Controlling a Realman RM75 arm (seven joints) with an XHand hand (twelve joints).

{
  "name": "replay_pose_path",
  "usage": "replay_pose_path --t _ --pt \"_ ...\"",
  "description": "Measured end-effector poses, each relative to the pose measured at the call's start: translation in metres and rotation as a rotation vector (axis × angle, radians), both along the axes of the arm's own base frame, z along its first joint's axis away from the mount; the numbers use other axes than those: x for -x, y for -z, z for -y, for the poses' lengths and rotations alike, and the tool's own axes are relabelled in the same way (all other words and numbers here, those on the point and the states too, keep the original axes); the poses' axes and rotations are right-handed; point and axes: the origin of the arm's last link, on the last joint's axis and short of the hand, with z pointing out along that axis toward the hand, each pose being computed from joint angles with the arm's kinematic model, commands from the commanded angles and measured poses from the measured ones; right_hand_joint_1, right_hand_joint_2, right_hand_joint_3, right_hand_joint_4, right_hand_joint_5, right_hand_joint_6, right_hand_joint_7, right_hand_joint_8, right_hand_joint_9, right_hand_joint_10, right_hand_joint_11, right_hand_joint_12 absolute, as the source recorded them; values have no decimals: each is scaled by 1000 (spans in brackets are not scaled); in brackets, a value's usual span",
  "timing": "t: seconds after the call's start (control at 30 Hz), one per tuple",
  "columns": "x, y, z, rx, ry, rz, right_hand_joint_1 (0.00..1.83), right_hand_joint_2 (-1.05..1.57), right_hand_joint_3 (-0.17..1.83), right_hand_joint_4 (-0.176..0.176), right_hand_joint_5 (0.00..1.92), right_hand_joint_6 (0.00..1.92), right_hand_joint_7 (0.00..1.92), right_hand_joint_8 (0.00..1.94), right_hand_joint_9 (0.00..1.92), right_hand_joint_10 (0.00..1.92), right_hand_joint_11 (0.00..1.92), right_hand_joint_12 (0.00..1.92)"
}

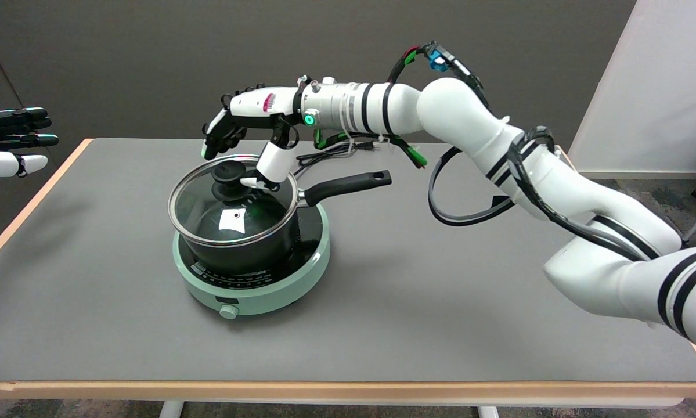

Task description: Place the pot lid onto the pot.

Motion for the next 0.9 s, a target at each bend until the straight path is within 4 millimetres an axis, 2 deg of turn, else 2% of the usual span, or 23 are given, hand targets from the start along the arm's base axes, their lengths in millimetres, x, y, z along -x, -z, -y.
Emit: replay_pose_path --t 0.33,0.53,0.9 --pt "-6 -15 -13 23 -25 0 993 503 1050 64 593 316 648 204 529 469 345 833" --pt "-16 -29 -19 54 -62 18 983 508 1024 68 609 328 678 213 572 476 383 916" --pt "-39 -67 -27 182 -187 152 949 535 1000 86 628 369 727 234 616 509 421 1019"
